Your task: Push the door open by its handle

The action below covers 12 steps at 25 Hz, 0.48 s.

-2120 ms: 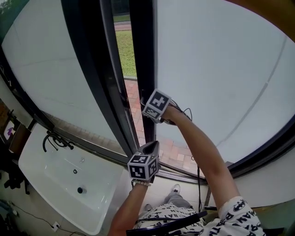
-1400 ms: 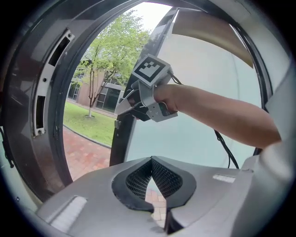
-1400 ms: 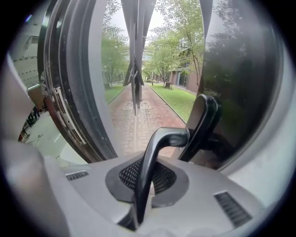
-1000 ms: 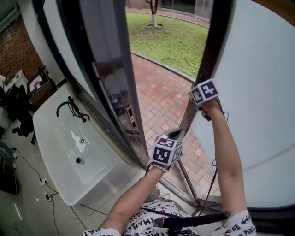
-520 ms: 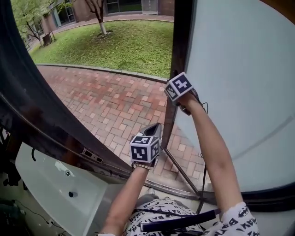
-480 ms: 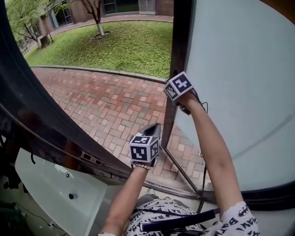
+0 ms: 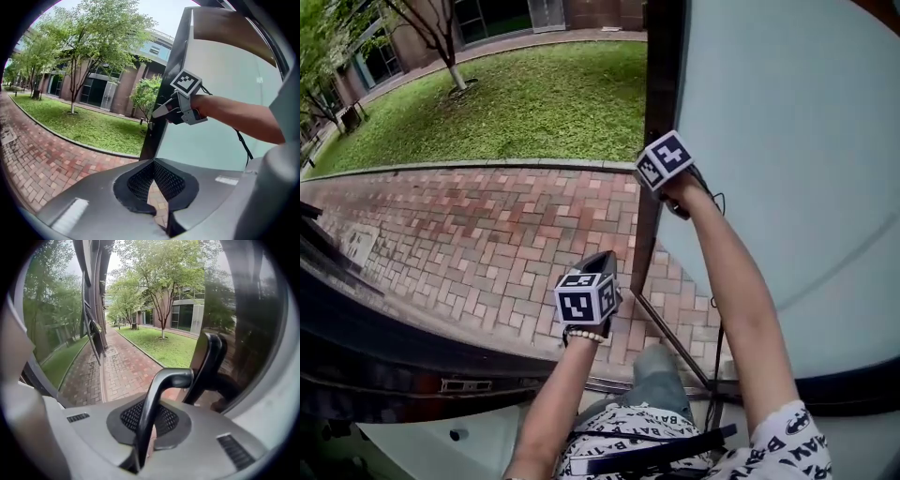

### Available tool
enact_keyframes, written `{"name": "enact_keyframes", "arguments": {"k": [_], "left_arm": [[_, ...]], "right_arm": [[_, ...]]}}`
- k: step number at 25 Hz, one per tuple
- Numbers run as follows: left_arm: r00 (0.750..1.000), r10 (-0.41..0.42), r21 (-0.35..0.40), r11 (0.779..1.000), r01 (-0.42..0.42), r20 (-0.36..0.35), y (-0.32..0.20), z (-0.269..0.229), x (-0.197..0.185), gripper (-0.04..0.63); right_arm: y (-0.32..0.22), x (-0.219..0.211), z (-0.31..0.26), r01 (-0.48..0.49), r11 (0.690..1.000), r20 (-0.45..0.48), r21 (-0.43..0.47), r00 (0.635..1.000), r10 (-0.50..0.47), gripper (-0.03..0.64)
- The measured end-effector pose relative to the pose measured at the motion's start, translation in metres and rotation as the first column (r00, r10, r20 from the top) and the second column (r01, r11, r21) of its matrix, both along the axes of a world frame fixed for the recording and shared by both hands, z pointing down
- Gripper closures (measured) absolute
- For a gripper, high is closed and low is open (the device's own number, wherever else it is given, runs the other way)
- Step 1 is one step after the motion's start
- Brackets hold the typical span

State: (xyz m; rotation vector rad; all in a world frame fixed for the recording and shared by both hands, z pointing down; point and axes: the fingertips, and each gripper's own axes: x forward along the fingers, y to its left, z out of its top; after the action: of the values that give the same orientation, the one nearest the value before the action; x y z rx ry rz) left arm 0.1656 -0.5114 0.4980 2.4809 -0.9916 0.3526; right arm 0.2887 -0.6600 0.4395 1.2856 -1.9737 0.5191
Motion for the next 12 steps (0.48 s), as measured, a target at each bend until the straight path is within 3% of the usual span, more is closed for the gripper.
{"name": "enact_keyframes", "arguments": {"k": [7,12], "left_arm": [[1.0,-0.005,-0.001,1.0,0.005,-0.004,-0.057,0.018,0.041,0.609],[0.999,0.034,-0.022,0.999,-0.034,-0.009,-0.084,0.038,0.091,0.608]], "right_arm": [[-0.028,0.087,-0.005,-0.084,0.996,0.009,0.01,0.996,0.084,0.603],[-0.037,0.16,-0.006,-0.191,0.982,-0.012,0.012,0.982,0.191,0.603]]}}
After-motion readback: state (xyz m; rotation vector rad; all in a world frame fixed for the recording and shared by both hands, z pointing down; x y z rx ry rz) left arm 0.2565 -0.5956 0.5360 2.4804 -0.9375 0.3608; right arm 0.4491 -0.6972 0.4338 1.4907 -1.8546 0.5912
